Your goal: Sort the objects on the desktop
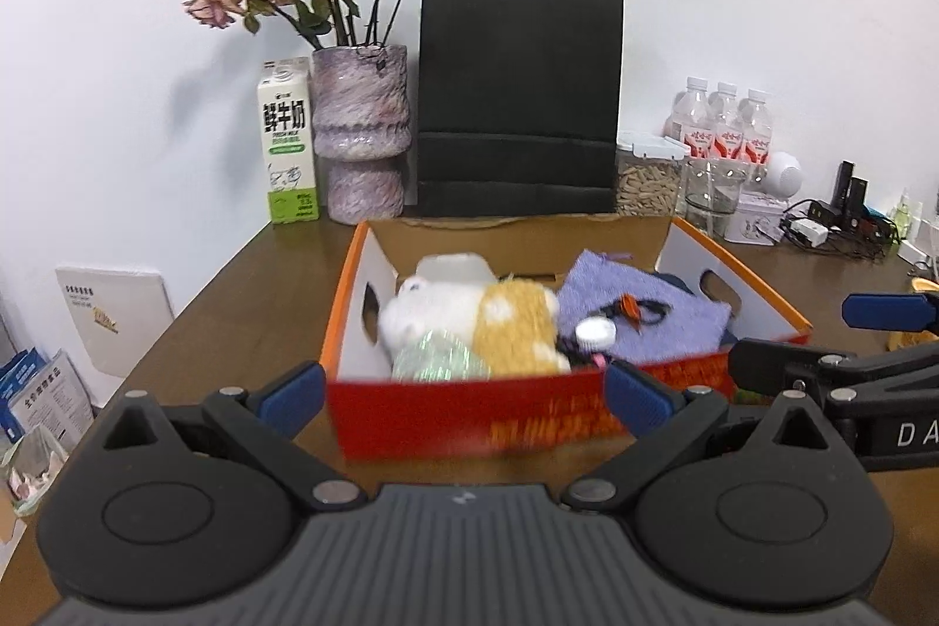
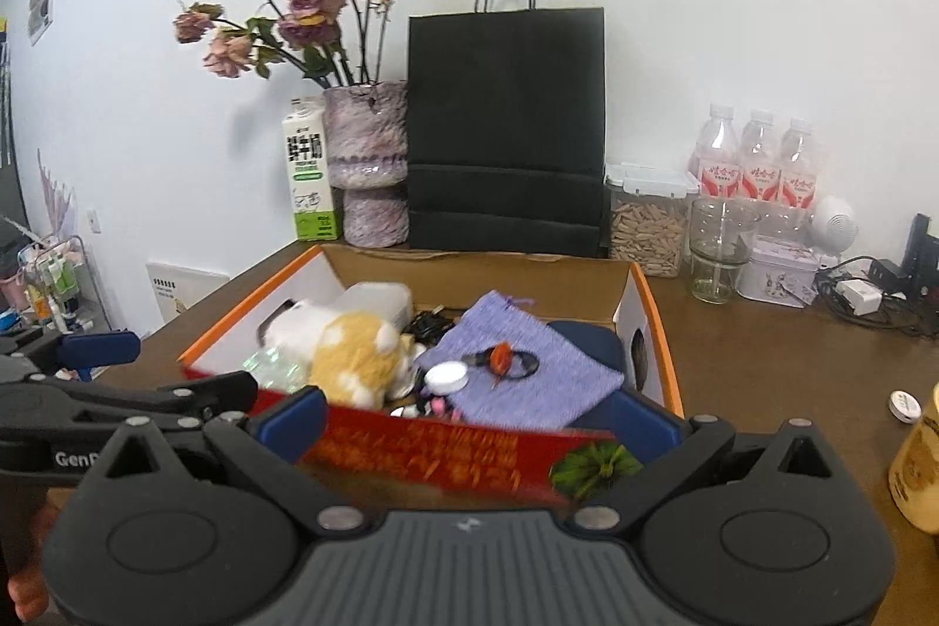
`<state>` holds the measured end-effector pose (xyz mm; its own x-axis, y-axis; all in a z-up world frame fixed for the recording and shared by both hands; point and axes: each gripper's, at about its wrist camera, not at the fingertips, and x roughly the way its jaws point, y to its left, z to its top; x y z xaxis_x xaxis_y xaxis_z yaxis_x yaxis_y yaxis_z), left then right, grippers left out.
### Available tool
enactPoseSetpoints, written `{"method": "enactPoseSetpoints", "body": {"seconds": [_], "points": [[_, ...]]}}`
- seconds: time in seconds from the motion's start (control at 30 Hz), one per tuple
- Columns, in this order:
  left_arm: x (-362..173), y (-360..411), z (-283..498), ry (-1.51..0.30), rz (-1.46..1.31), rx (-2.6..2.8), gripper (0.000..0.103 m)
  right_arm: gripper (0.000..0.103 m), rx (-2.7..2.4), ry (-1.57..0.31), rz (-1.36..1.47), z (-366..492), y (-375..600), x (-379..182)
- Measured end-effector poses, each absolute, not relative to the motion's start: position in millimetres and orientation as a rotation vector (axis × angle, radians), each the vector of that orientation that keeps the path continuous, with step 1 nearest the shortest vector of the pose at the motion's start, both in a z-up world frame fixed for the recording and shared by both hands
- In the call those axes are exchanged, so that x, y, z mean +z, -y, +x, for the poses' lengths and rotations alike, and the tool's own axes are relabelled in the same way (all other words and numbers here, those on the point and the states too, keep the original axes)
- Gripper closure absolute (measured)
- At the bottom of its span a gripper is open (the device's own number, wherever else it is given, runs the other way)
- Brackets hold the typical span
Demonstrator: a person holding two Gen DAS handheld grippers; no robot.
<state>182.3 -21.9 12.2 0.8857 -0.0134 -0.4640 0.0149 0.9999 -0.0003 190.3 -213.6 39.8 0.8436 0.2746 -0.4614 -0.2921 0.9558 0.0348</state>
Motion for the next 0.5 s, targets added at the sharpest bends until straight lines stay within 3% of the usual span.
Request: {"method": "enactPoseSetpoints", "body": {"seconds": [0.5], "points": [[10.8, 11.3, 70.8, -0.475, 0.010, 0.017, 0.000, 0.000, 0.303, -0.511, 0.013, 78.1, 203.1, 34.0]]}}
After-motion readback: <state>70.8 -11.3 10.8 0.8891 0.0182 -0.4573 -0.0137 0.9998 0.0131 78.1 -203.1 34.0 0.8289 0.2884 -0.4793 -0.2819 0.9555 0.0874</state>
